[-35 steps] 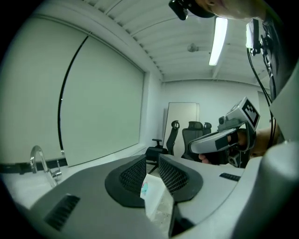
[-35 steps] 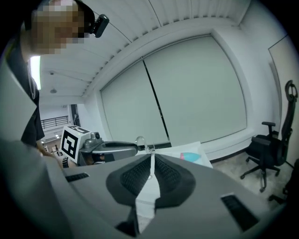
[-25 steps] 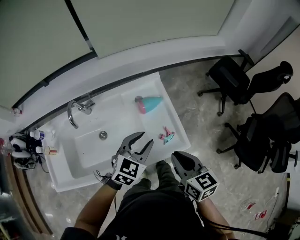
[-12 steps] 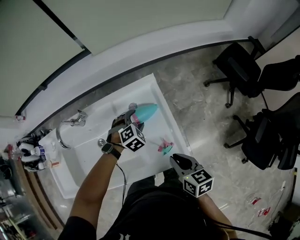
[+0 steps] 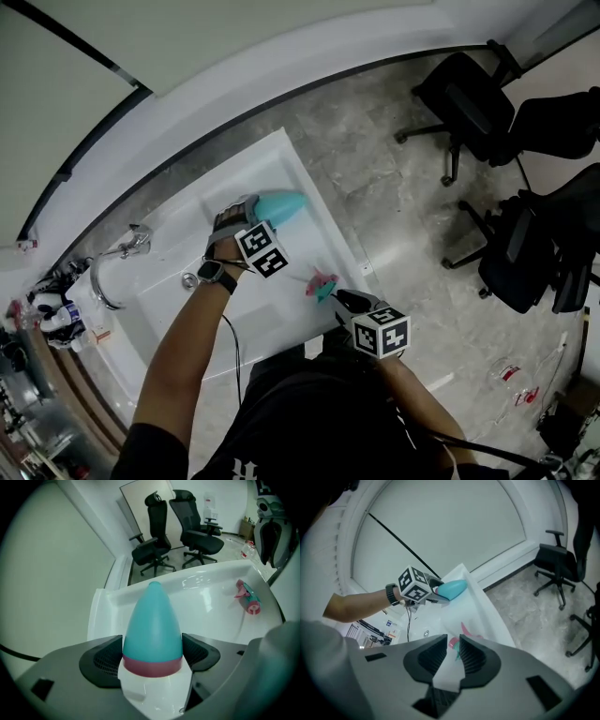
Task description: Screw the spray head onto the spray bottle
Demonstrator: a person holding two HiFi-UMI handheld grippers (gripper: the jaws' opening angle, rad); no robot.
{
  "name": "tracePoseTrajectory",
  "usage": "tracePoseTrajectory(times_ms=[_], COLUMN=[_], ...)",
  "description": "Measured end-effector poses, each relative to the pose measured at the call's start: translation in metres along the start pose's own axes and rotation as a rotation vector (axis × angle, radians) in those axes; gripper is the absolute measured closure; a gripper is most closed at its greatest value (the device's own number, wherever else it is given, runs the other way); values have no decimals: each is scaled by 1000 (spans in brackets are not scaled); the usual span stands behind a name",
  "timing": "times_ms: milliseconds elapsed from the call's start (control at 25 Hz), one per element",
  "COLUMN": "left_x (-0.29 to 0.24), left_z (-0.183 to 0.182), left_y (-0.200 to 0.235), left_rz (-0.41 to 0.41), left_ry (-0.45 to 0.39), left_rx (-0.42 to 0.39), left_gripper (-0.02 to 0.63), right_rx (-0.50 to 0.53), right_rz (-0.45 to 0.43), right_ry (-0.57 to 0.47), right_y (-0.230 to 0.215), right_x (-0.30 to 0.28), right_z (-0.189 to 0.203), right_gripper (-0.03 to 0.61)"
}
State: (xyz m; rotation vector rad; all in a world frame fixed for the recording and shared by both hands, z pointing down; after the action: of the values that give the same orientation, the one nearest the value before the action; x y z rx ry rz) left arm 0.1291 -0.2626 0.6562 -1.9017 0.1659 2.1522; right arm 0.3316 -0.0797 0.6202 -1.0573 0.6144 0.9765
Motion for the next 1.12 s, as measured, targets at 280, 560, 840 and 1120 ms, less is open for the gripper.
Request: tracePoseTrajectory(times_ms=[280, 560, 840, 1120], left_x=[-21, -21, -13, -10], left_z=[-1, 6, 27, 36], left_y=[5, 11, -7, -29], left_rz=[13, 39, 60, -20], left_ry=[45, -43, -47, -23], left_rx=[-63, -85, -71, -154], left_gripper=[202, 196, 195, 195], right_rx=[-133, -276, -429, -419], right_rz=[19, 74, 210, 349], right_ry=[118, 190, 295, 403], right_y=[-10, -9, -13, -11], right_x=[-28, -46, -64, -76], right_z=[11, 17, 22, 11], right_gripper=[497, 453, 423, 408])
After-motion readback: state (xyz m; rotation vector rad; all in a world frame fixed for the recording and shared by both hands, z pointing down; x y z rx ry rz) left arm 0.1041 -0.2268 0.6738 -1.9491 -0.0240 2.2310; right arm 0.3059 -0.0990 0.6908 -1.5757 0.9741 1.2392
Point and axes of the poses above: the fingertips, and each gripper's own axes: x backward along the fingers, y to its left, z out of its underside, the point moved 9 cm from there along x, backward along the fingers, and after that the axes turned 14 degrees about z, right-handed, at the moved point
